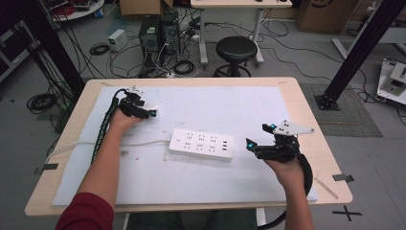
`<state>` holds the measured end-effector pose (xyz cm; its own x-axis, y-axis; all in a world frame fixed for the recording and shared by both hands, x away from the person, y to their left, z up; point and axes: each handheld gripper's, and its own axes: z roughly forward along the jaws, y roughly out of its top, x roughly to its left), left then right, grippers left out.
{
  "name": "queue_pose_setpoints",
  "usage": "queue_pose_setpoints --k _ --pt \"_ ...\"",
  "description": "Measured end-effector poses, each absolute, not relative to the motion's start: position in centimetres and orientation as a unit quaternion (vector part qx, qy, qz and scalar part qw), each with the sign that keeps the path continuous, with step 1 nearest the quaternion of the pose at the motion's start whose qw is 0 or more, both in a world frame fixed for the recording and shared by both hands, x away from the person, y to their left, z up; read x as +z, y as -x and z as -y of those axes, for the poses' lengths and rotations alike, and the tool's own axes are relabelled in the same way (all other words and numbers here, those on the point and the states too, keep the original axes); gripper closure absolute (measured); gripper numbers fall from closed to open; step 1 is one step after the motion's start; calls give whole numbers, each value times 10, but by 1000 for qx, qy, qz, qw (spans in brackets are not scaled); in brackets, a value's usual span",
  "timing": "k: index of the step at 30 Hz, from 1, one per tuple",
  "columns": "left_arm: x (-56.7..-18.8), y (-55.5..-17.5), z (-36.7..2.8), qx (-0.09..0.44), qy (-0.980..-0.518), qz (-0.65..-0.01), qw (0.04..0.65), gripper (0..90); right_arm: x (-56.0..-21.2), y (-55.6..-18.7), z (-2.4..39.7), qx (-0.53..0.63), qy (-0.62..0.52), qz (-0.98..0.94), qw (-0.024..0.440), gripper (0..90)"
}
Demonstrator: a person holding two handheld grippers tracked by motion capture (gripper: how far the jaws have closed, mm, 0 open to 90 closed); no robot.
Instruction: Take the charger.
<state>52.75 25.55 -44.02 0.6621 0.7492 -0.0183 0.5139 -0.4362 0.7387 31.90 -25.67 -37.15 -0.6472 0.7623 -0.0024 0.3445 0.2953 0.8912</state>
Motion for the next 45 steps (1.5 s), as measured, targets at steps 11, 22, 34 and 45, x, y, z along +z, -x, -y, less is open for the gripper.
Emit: queue_pose_setpoints --k 11,22,34,45 --pt "-444 -528 -251 157 -840 -374 359 266 -371 -319 257 474 -358 -773 223 173" --pt "-444 -528 -252 158 -843 -372 356 368 -371 -319 259 475 -360 -771 222 173" --pt "-440 -525 -252 154 -844 -372 355 425 -370 -322 257 473 -358 -775 219 173" --pt "-382 -464 -254 188 -840 -307 407 424 -355 -318 250 479 -330 -787 207 173"
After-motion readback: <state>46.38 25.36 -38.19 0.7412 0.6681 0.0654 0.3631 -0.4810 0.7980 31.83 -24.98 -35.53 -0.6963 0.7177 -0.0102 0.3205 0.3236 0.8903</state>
